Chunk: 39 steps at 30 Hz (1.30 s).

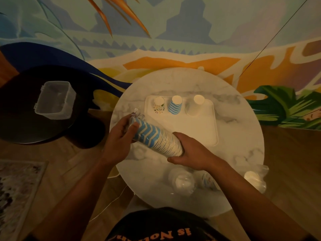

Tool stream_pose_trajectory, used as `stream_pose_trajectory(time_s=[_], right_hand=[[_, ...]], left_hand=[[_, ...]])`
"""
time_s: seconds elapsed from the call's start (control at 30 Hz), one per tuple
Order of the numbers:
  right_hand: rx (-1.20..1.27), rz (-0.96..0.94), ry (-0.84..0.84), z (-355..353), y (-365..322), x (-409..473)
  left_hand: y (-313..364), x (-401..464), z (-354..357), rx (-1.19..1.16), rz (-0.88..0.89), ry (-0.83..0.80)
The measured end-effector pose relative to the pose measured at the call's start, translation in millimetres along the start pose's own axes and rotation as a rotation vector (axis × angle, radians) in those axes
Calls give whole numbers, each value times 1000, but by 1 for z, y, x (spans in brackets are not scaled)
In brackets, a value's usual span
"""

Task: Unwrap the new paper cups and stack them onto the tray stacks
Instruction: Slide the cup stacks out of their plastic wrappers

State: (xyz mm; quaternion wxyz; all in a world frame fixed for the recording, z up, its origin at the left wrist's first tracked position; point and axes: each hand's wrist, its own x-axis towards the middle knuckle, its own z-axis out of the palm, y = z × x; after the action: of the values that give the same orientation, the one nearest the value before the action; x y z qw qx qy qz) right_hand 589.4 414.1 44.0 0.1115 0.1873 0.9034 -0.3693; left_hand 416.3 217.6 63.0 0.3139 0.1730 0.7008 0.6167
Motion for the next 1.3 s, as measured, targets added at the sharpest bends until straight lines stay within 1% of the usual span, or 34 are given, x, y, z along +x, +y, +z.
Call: stream_pose_trajectory(time_s=[0.13,0.23,0.37,0.53,0.67,0.73,0.77,0.83,0.9,0.93,1.03,1.1,1.3], right_hand=[[-48,-24,32,-2,-4,9],[-124,-75,63,-4,-11,19],[-230,-126,76,-4,-15,33],[-274,-149,99,4,-26,43],[-252,-198,113,13,-31,47],[-247,-230,138,11,-29,43],[-275,-223,150,9,-27,39],[-365,-140,159,0,-19,31],[-429,-74,156,-4,-8,30],[-438,-72,157,-4,-5,31],[-436,-109,187,0,-1,38],[-432,-139,219,1,-1,43],[-443,-238,255,14,-18,51]], left_hand=[[-3,-6,13,-15,21,34],[-7,-9,18,-60,-3,68],[-13,-13,20,-45,-19,47],[-12,-15,27,-24,-24,38],[-17,-17,25,-14,-26,124],[-21,-16,19,-50,-44,175],[-23,-16,16,-80,-55,199],[-22,-14,8,-139,-70,238],[-22,-13,5,-160,-75,251],[-22,-13,4,-156,-84,247],[-27,-14,7,-121,-98,239],[-27,-14,10,-138,-106,244],[-28,-16,24,-137,-88,248]])
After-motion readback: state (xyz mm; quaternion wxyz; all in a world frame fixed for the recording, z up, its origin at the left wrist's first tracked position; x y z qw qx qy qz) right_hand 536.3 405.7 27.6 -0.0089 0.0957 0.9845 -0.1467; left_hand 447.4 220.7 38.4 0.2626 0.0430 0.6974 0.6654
